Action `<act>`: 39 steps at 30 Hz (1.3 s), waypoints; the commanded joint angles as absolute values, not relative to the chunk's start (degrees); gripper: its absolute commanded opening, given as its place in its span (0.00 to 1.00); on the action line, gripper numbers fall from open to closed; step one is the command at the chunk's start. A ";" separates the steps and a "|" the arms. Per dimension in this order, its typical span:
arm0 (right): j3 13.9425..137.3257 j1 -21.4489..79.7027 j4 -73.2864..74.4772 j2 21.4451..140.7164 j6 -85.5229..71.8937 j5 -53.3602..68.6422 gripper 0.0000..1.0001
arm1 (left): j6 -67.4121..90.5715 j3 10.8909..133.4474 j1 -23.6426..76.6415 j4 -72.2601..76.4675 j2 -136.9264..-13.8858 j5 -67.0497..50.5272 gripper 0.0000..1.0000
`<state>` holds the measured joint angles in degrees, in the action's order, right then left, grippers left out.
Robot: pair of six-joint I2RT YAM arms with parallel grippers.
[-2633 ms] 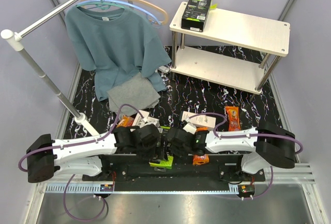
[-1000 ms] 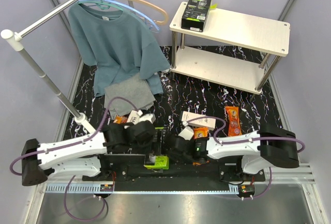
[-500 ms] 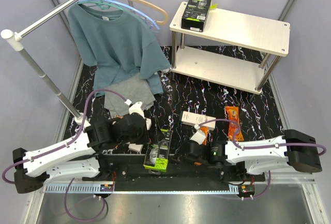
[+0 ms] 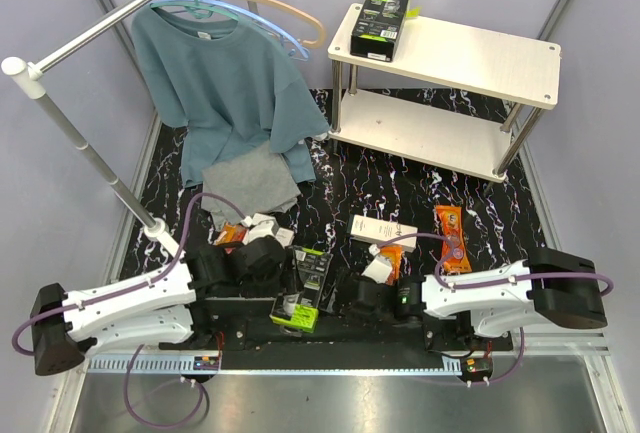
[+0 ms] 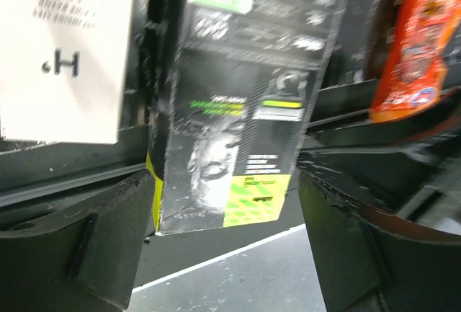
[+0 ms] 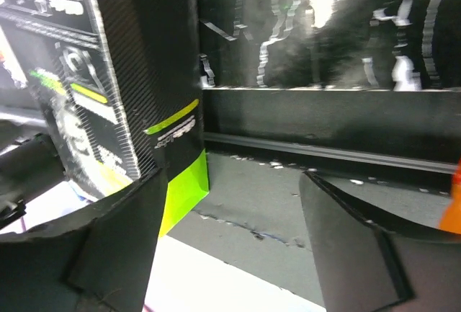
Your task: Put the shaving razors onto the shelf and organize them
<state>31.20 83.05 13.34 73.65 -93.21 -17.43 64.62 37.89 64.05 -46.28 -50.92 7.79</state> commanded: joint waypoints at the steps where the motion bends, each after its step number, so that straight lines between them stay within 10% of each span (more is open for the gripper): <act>1: 30.59 83.67 6.43 73.74 -93.43 -19.77 0.87 | 67.32 32.71 63.90 -41.93 -49.22 4.66 0.82; 25: 23.91 84.81 -19.94 84.97 -93.86 -23.12 0.90 | 69.34 27.07 63.19 -32.96 -48.96 2.11 0.78; 39: 13.99 84.64 -66.85 105.45 -96.15 -24.34 0.80 | 71.37 24.78 63.28 -22.85 -48.95 -4.66 0.76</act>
